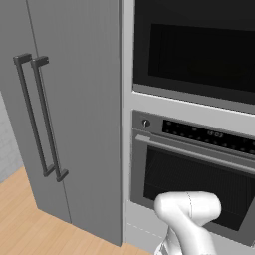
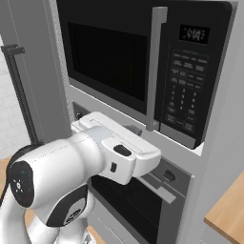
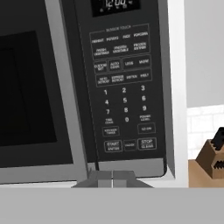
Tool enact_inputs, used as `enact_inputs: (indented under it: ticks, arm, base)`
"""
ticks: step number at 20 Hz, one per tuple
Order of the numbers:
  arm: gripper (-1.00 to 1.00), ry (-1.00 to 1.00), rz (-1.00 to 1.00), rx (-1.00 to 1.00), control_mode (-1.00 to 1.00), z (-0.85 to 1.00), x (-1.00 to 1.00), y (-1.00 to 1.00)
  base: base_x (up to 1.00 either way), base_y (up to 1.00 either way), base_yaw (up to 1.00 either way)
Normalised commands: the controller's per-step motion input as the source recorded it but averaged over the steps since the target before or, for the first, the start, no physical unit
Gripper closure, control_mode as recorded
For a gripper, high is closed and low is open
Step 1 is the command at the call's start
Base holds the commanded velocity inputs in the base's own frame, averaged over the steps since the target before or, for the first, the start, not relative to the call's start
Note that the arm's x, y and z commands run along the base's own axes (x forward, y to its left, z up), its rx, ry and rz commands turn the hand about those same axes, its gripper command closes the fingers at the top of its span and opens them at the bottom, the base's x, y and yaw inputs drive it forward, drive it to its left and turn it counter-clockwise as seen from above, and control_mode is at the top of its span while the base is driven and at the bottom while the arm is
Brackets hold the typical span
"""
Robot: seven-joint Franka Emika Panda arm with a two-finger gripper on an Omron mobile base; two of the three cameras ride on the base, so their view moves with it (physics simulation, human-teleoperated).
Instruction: Pick the carrot from the sink and place it in the bowl. Then pick the bowl and place it in the microwave. Then close the microwave door and press the start button.
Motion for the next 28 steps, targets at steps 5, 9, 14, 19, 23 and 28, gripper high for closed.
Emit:
enact_inputs:
  ticks: [5,9,14,19,23,28]
  arm:
    - [1.00,0.00,0.00,0.00,-1.00,-0.09,0.28,-0.05]
    - [1.00,0.00,0.00,0.00,-1.00,-0.03,0.28,-0.12]
    - [1.00,0.00,0.00,0.00,-1.00,-0.09,0.16,-0.20]
    - [1.00,0.00,0.00,0.00,-1.00,-0.14,0.11,-0.22]
    - [1.00,0.00,0.00,0.00,-1.00,-0.11,0.14,-0.17]
    - [1.00,0.00,0.00,0.00,-1.00,-0.04,0.13,-0.16]
  base:
    - [0.00,0.00,0.00]
    - [0.00,0.00,0.00]
    - [0.00,0.00,0.00]
    - [0.00,0.00,0.00]
    - [0.00,0.00,0.00]
    - [0.00,0.00,0.00]
